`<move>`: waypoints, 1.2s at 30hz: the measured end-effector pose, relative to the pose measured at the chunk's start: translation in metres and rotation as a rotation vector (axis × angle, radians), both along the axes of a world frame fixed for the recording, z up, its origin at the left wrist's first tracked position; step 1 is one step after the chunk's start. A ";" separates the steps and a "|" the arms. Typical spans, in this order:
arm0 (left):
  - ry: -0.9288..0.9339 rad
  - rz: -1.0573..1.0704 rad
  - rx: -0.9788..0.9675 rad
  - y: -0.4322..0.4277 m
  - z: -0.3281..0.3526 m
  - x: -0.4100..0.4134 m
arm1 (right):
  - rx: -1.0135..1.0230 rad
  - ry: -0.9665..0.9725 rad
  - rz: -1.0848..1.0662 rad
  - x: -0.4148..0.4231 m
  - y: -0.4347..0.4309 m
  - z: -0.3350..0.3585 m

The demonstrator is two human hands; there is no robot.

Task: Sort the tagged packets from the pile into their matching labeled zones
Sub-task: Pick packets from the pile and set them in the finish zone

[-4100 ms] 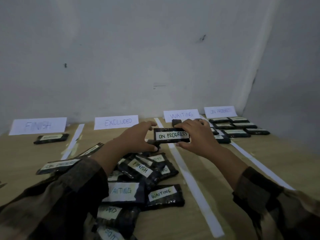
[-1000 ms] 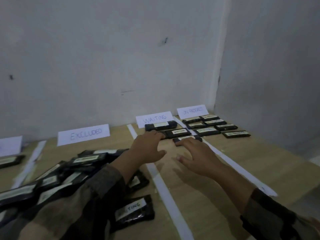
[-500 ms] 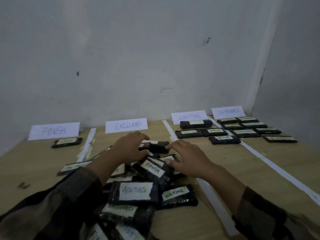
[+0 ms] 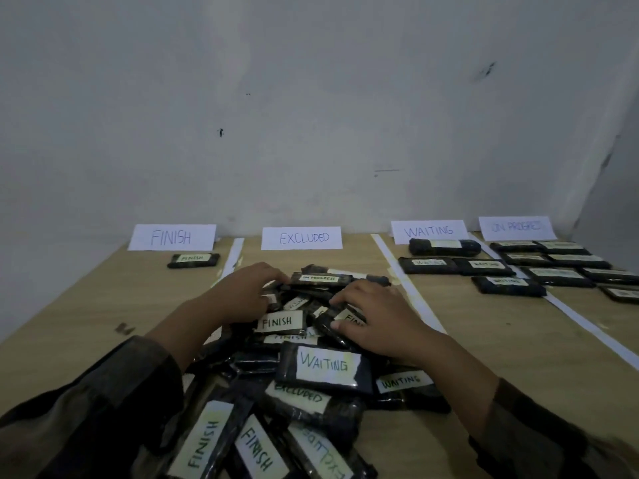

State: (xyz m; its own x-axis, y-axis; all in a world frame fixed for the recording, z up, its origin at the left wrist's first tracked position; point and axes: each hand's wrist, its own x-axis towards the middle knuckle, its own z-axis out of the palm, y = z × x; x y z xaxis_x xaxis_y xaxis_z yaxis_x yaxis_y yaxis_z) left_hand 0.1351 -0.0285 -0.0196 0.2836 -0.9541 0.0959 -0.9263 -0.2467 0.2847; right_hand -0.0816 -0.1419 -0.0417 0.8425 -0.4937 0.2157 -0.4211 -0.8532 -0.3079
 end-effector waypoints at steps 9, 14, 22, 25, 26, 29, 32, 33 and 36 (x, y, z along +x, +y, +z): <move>0.058 0.162 0.008 0.014 -0.010 0.021 | -0.053 -0.086 -0.099 0.035 -0.007 -0.001; 0.072 0.141 -0.004 0.012 -0.013 0.024 | -0.082 -0.073 -0.241 0.049 -0.024 -0.006; 0.110 0.144 -0.035 -0.006 -0.011 0.012 | -0.137 0.102 -0.388 0.060 -0.035 -0.010; 0.102 0.150 -0.059 -0.014 -0.012 0.009 | -0.084 0.119 -0.364 0.062 -0.037 -0.008; 0.106 0.152 -0.067 -0.016 -0.012 0.008 | -0.058 0.126 -0.346 0.062 -0.039 -0.007; 0.138 0.172 -0.094 -0.023 -0.013 0.005 | 0.006 0.113 -0.296 0.063 -0.042 -0.001; 0.189 0.196 -0.102 -0.027 -0.016 0.005 | 0.029 0.088 -0.251 0.061 -0.044 0.002; 0.205 0.200 -0.098 -0.027 -0.016 0.005 | 0.033 0.078 -0.239 0.060 -0.044 0.002; 0.264 0.236 -0.117 -0.031 -0.017 0.003 | 0.045 0.031 -0.205 0.057 -0.044 0.002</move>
State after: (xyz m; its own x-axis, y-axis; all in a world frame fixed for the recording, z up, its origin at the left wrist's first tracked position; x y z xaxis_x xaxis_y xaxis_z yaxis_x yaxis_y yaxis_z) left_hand 0.1379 -0.0591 -0.0368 0.5238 -0.8466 0.0940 -0.7385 -0.3963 0.5454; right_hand -0.0245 -0.1863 -0.0399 0.7293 -0.6640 0.1647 -0.5944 -0.7342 -0.3281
